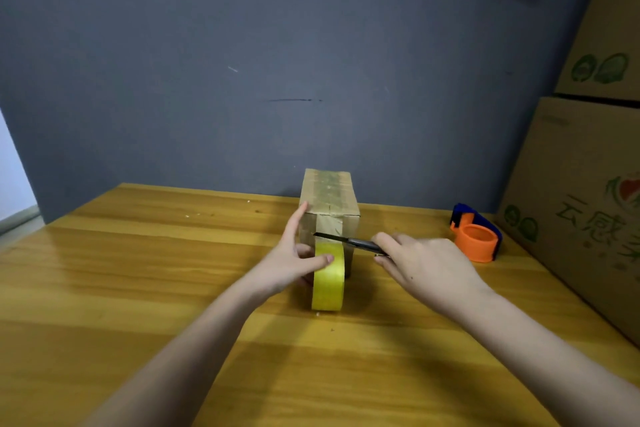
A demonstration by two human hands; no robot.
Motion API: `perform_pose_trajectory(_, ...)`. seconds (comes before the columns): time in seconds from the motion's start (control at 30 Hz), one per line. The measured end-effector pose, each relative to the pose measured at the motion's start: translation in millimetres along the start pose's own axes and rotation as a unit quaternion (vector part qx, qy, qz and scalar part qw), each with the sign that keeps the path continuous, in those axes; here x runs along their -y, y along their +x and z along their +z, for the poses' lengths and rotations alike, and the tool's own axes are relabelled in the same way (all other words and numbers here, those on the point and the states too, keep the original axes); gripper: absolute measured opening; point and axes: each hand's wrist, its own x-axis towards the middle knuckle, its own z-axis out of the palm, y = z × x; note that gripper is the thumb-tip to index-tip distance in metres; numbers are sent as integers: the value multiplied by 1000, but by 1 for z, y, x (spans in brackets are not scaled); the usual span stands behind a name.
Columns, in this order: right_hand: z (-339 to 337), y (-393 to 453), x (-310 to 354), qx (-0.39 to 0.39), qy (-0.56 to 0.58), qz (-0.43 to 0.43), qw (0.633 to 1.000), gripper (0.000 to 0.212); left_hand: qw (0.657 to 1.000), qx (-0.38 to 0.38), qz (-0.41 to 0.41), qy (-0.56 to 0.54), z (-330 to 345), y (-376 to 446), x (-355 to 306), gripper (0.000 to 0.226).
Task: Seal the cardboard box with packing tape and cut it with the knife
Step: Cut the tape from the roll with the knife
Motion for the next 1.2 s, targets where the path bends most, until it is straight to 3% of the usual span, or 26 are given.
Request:
perform_pose_trajectory(0.13,6,4,1,-5,-75,2,997,22,1000,-1,3,-8,2,-2,-2,96)
perform_pose_trajectory(0.53,3,12,2,12,-100,-9,995,29,1000,-15,-9,5,3,-3,-4,97)
perform_pose_trajectory(0.87,7,4,5,82,-108,27,990,28,1000,-17,-14,5,2,-6,-6,103)
perform_pose_trajectory(0.93,9,-1,0,65,-97,38,992,34,1000,-17,-5,6,3,-7,-4,104)
perform_pose_trajectory(1.03,3,-13,-2,47,-69,45,995,25,999,-20,24,-10,5,-11,1,103)
perform_pose_trajectory(1.13,-3,-28,-8,59,32,138,988,28,998,-26,49,-24,15,-21,4,94)
perform_pose_trajectory(1.2,2,-38,-17,77,137,216,964,28,997,-26,64,-40,26,-26,5,86)
